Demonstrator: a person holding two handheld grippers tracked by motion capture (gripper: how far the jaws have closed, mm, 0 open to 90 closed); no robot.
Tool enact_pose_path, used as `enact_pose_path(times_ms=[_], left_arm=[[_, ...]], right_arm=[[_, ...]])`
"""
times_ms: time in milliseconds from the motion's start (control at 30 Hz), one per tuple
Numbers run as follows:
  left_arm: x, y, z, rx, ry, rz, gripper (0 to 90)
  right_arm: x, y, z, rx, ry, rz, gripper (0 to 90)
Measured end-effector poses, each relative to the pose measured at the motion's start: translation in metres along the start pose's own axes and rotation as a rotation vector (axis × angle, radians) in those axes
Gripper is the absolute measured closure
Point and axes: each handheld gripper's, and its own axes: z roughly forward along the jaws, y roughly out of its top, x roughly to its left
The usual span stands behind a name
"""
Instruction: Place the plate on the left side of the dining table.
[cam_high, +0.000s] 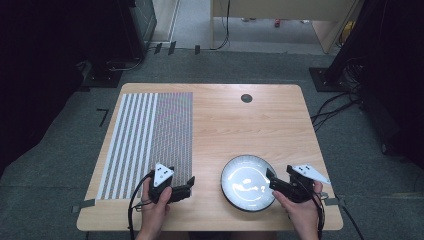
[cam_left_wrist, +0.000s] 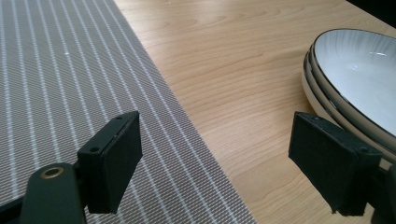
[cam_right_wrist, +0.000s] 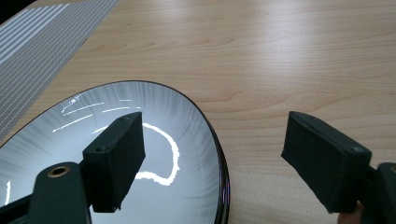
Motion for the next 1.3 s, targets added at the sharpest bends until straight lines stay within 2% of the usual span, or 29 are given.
enact_pose_path(times_ms=[133,233,467,533,600,767,900,967,1067,1100,1200,1300], left_arm=[[-0.01,0.005,0.011,0.01,-0.025,0.034,17.4],[-0.021,0.012,0.019,-0.001,-0.063,0.047,17.4],[-0.036,0.016,0.026,-0.004,-0.094,0.052,17.4],[-0.039,0.018,0.028,-0.01,-0.128,0.027,17.4],[-0.043,0.02,0.03,-0.008,-0.147,0.021,17.4],[-0.052,0.021,0.035,0.016,-0.184,0.027,18.1],[-0.056,0.017,0.037,0.04,-0.216,0.041,27.8],[-0.059,0.015,0.039,0.049,-0.229,0.044,33.6],[-0.064,0.011,0.043,0.072,-0.253,0.045,36.3],[-0.065,0.01,0.044,0.077,-0.255,0.045,36.8],[-0.069,0.008,0.047,0.094,-0.271,0.06,39.8],[-0.07,0.006,0.048,0.102,-0.276,0.069,42.3]], right_arm=[[0.0,-0.002,-0.002,0.005,-0.004,-0.01,25.2],[0.001,-0.006,0.0,0.004,-0.006,-0.022,31.7],[-0.002,-0.009,0.0,0.004,0.01,-0.006,44.2],[-0.002,-0.01,0.0,0.014,0.038,0.002,49.4],[-0.002,-0.013,0.0,0.029,0.049,0.009,54.4],[-0.002,-0.016,0.001,0.035,0.035,0.007,58.7],[-0.002,-0.019,0.001,0.042,0.045,0.001,62.1],[-0.003,-0.02,0.002,0.054,0.052,0.021,63.9],[-0.006,-0.02,0.002,0.079,0.059,0.045,68.0],[-0.009,-0.019,0.001,0.1,0.071,0.07,68.8],[-0.008,-0.019,0.0,0.099,0.06,0.048,70.5],[-0.008,-0.02,0.0,0.099,0.057,0.052,71.8]])
